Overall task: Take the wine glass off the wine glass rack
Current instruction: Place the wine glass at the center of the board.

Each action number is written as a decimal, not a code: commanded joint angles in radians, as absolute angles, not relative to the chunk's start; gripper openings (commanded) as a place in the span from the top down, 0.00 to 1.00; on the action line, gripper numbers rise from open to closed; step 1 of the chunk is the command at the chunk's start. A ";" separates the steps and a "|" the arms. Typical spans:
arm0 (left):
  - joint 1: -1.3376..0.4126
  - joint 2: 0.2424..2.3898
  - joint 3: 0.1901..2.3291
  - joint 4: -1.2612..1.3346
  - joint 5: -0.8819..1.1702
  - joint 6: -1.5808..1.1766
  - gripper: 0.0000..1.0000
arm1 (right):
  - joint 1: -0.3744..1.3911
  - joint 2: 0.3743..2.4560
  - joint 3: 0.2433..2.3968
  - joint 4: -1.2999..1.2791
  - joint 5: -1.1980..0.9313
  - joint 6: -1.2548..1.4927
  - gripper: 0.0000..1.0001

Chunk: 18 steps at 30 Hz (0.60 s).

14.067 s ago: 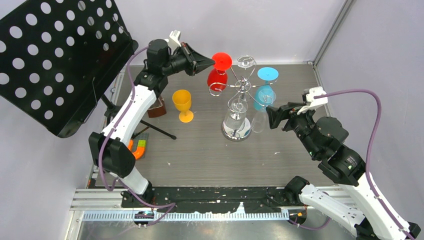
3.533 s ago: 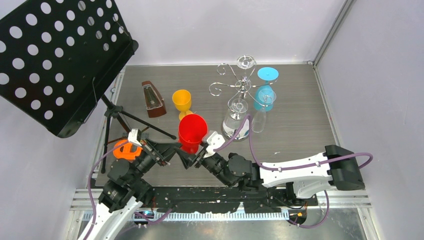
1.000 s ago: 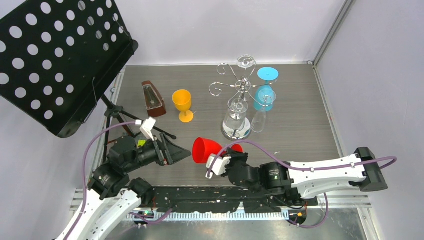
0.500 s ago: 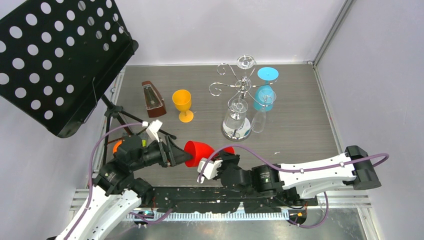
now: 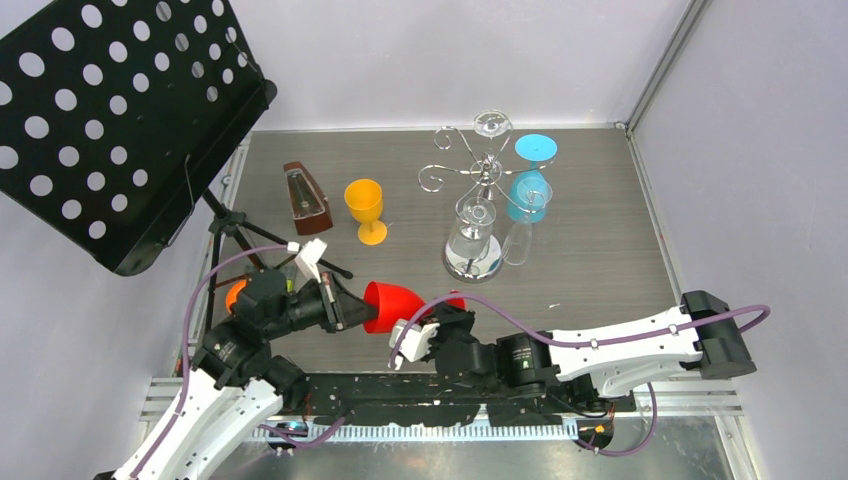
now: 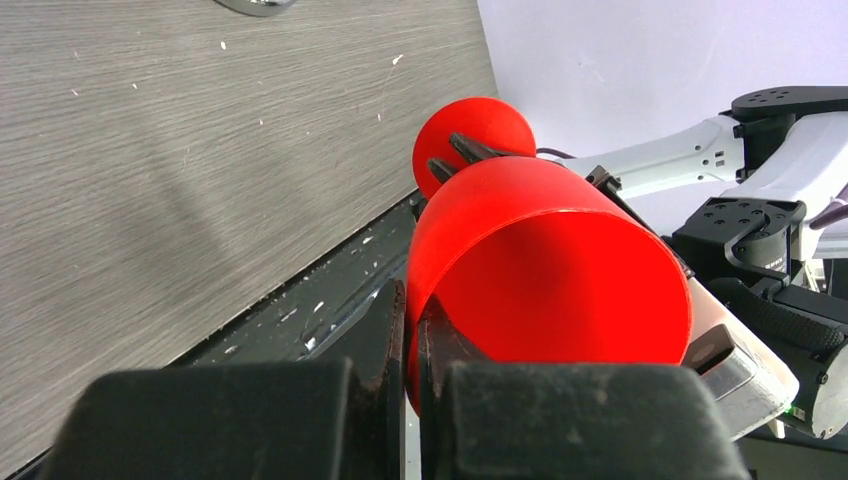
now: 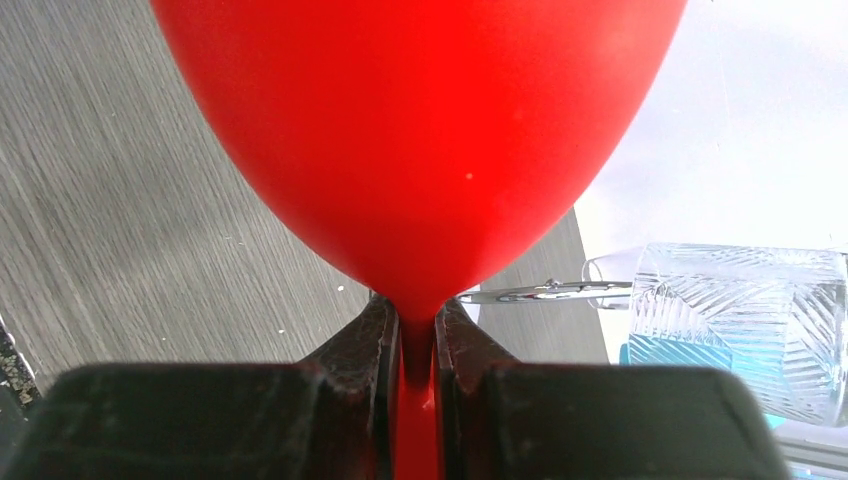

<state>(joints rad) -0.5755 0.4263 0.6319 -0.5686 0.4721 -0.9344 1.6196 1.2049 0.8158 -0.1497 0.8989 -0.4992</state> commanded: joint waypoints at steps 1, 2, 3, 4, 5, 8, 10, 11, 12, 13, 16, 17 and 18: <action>-0.576 0.443 0.653 -0.534 0.495 -0.912 1.00 | 1.625 1.197 0.832 -0.069 0.946 -0.471 0.77; -0.577 0.448 0.661 -0.546 0.490 -0.905 1.00 | 1.625 1.196 0.831 -0.074 0.946 -0.467 0.69; -0.575 0.455 0.675 -0.563 0.482 -0.896 1.00 | 1.625 1.195 0.830 -0.078 0.950 -0.462 0.54; -0.577 0.463 0.690 -0.580 0.468 -0.883 1.00 | 1.626 1.192 0.828 -0.081 0.953 -0.460 0.49; -0.577 0.472 0.705 -0.602 0.452 -0.873 1.00 | 1.626 1.190 0.827 -0.089 0.958 -0.454 0.41; -0.576 0.497 0.749 -0.654 0.380 -0.837 1.00 | 1.631 1.166 0.823 -0.119 0.958 -0.437 0.34; -0.576 0.510 0.783 -0.691 0.327 -0.809 1.00 | 1.636 1.137 0.818 -0.149 0.944 -0.415 0.31; -0.576 0.520 0.803 -0.707 0.302 -0.793 1.00 | 1.637 1.115 0.819 -0.164 0.937 -0.390 0.29; -0.577 0.529 0.824 -0.725 0.272 -0.777 1.00 | 1.639 1.101 0.819 -0.197 0.921 -0.376 0.29; -0.577 0.540 0.845 -0.743 0.244 -0.762 1.00 | 1.639 1.072 0.820 -0.214 0.911 -0.347 0.28; -0.576 0.590 0.921 -0.799 0.180 -0.712 1.00 | 1.640 1.014 0.831 -0.310 0.865 -0.268 0.25; -0.576 0.606 0.941 -0.811 0.161 -0.697 1.00 | 1.640 0.985 0.833 -0.325 0.862 -0.253 0.25; -0.576 0.620 0.956 -0.818 0.146 -0.684 1.00 | 1.639 0.973 0.842 -0.359 0.853 -0.221 0.24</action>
<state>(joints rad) -0.5755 0.5713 0.8707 -0.7677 0.2592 -0.7753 1.6337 1.0531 0.8146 -0.2543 0.8886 -0.3519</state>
